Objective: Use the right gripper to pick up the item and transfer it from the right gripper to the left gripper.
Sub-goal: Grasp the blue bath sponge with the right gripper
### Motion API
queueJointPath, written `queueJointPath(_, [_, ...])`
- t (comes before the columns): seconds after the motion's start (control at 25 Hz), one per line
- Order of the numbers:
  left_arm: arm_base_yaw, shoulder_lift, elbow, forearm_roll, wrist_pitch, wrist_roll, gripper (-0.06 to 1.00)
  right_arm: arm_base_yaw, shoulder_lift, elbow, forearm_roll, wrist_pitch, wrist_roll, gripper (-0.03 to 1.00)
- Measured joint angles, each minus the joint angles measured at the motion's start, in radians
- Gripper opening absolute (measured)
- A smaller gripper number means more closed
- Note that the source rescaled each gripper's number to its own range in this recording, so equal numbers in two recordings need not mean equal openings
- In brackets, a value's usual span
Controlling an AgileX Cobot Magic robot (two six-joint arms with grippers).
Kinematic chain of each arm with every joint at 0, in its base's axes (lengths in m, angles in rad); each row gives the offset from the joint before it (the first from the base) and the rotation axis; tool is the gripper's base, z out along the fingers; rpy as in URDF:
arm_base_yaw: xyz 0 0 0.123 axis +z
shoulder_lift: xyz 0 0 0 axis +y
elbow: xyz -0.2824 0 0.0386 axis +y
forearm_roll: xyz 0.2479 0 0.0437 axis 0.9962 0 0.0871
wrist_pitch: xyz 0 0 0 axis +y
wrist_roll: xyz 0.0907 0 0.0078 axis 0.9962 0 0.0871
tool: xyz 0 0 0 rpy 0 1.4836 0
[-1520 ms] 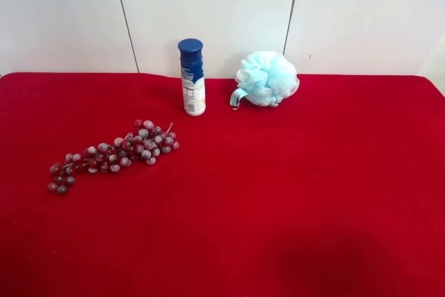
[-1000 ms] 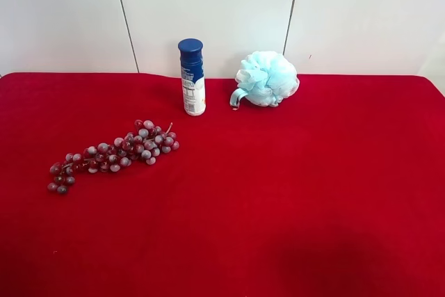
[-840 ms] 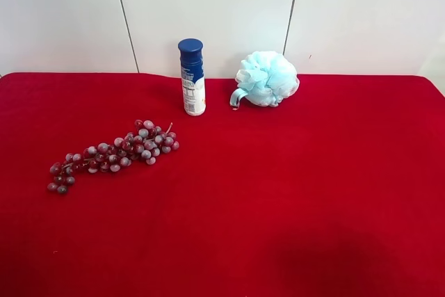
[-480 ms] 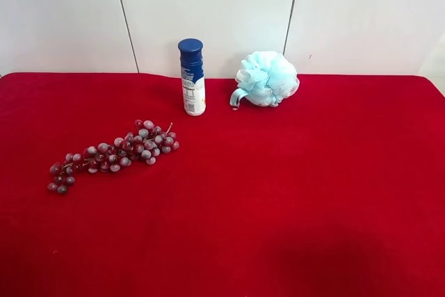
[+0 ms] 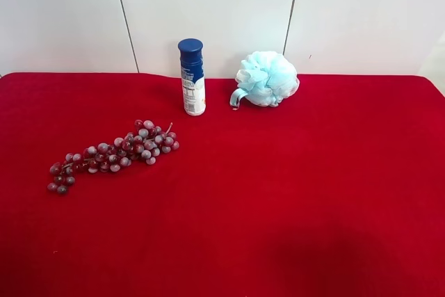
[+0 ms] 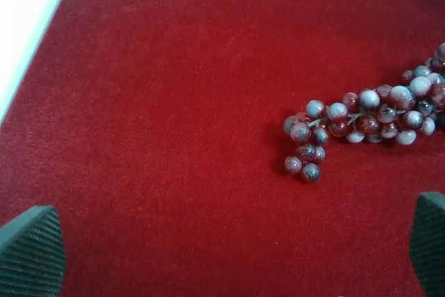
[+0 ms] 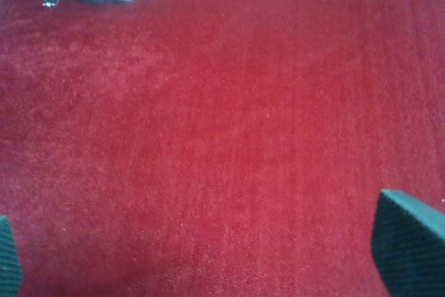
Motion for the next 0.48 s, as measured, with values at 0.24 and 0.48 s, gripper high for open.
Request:
queueJointPath(0.24, [0.000,0.000,0.000,0.000,0.000,0.000,1.00,0.000,0.225,-0.065,0.014,-0.217,0.000,1.00])
queueJointPath(0.48, [0.000,0.000,0.000,-0.001,0.000,0.000,1.00,0.000,0.539,-0.067,0.042,-0.494,0.000,1.00])
